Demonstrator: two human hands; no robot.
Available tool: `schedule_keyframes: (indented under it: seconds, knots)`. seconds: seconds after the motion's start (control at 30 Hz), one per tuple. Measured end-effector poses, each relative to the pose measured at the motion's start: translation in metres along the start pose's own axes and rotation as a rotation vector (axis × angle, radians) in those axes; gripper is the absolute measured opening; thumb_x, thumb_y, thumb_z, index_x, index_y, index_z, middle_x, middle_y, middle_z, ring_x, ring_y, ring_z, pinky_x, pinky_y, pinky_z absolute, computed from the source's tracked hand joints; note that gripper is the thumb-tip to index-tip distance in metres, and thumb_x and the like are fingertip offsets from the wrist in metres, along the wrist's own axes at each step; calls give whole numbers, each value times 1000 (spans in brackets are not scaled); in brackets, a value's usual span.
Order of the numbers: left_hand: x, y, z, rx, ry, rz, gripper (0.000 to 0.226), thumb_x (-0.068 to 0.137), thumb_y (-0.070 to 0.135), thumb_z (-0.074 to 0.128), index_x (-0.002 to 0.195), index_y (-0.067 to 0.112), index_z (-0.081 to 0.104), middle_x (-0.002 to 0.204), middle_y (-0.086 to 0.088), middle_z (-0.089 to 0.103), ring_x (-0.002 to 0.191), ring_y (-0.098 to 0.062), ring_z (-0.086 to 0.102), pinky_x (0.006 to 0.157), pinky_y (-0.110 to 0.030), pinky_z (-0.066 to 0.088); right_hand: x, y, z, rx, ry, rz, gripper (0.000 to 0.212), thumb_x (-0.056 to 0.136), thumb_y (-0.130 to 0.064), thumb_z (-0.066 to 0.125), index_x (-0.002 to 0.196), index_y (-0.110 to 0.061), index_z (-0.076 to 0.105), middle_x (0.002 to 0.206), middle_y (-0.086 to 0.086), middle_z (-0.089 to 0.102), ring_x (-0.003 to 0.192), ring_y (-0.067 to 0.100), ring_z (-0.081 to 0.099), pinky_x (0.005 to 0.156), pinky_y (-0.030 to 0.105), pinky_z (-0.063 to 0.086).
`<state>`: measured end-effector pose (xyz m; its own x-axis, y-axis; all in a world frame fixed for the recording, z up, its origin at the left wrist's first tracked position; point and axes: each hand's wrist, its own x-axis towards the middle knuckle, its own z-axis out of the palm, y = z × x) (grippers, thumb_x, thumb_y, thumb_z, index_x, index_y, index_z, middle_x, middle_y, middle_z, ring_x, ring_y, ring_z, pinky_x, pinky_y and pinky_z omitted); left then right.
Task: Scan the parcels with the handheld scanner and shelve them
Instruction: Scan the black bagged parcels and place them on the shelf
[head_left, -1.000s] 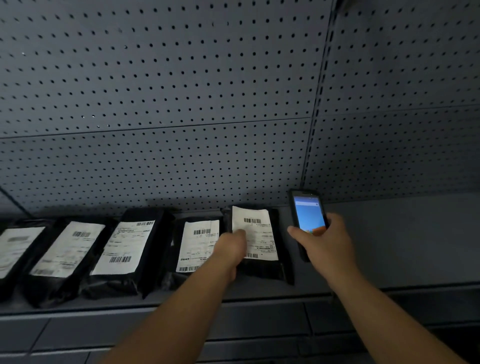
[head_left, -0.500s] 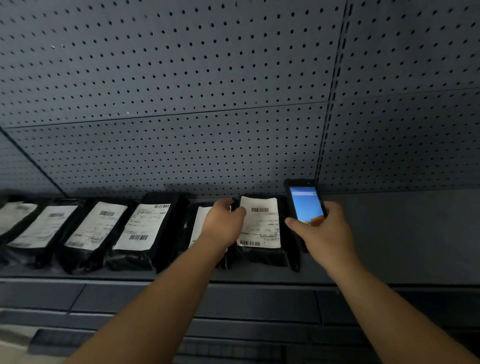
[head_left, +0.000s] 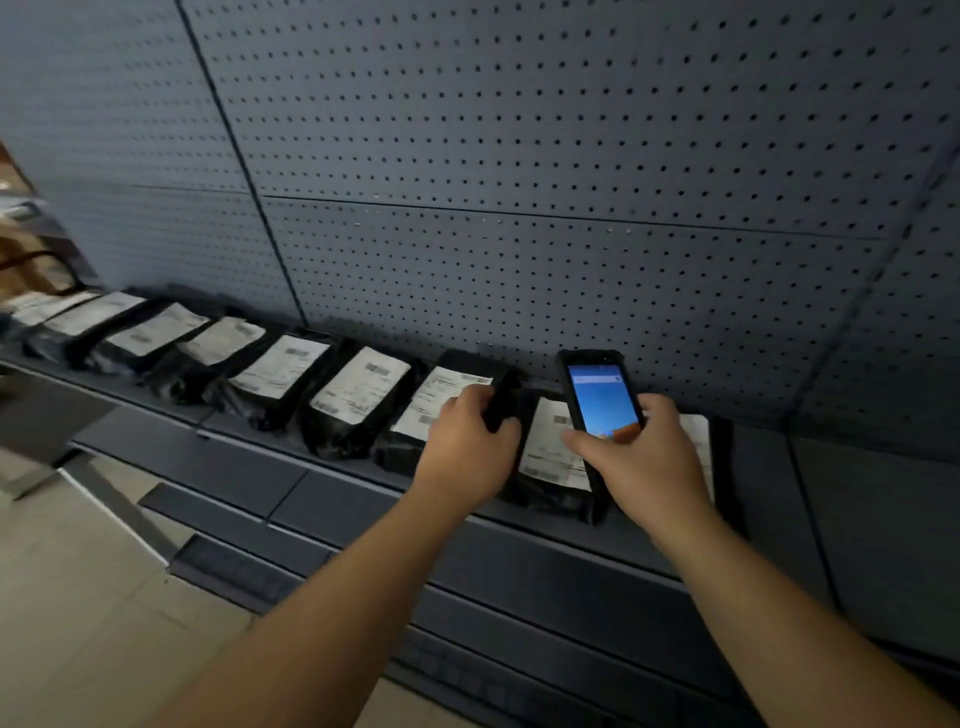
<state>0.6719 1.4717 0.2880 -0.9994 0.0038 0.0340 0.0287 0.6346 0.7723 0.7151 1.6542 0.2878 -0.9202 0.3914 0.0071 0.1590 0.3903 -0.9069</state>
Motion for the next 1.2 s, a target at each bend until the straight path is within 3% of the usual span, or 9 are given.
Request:
schedule_keyframes:
  seconds: [0.1,0.27,0.57,0.7,0.87,1.2]
  knots:
    - [-3,-36,-50,2,59,-15,53,101,42,58,150,22,49,148,-1,53,135,-21,52,110,-43,47,-16,-35,52,12,-66,-35,76,72,-49,89,130,-27,46,100,-5,63,89,11,62,76,36,52]
    - [-8,-105,-140,42,174,-66,54,100,43,60,148,21,51,144,-4,55,125,-23,59,103,-42,51,-57,-93,153,52,-221,-112,69,71,-45,91,121,-33,45,96,-7,65,85,7,63,70,30,49]
    - [-52,-253,-286,156,360,-291,54,102,46,56,151,25,47,152,-3,49,136,-24,51,110,-42,46,-128,-158,330,26,-516,-195,71,74,-45,91,124,-29,42,99,-5,62,86,10,63,79,37,54]
    - [-76,-310,-334,183,441,-422,55,103,46,55,152,24,46,153,-2,49,136,-23,51,110,-38,43,-151,-173,398,-17,-641,-226,69,72,-45,92,120,-26,46,98,-3,63,85,12,64,72,35,52]
    - [-92,-366,-378,216,491,-596,56,103,48,51,153,25,42,155,-2,43,131,-29,54,107,-45,49,-165,-191,477,-38,-784,-260,61,73,-39,92,114,-23,50,100,2,64,85,15,64,63,29,47]
    - [-59,-446,-465,337,587,-849,60,104,46,49,158,24,36,158,-3,40,143,-27,41,115,-39,38,-143,-247,645,-169,-1035,-456,81,72,-52,88,134,-24,43,98,-5,59,86,13,62,81,47,60]
